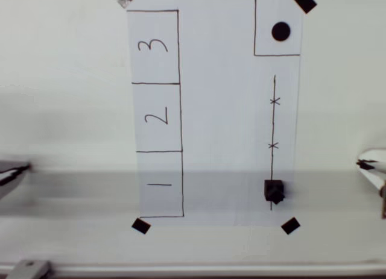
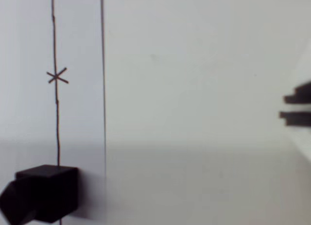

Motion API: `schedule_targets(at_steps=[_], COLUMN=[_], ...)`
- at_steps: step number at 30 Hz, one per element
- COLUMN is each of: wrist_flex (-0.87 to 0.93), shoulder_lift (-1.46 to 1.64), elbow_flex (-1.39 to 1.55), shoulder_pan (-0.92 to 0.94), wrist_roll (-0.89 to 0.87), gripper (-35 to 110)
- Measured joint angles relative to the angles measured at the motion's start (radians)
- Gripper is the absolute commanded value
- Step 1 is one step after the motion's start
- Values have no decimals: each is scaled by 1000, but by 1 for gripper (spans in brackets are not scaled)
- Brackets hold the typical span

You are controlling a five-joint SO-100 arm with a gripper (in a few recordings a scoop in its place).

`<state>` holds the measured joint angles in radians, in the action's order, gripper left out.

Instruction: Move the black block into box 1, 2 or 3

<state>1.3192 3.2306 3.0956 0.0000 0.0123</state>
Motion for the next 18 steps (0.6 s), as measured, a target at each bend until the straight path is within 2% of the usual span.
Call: schedule_targets(at_steps=[18], wrist_flex=[0], shoulder_lift=[0], elbow_flex=[0], shoulder_pan=[-6], wrist_roll=[-2], gripper=[3])
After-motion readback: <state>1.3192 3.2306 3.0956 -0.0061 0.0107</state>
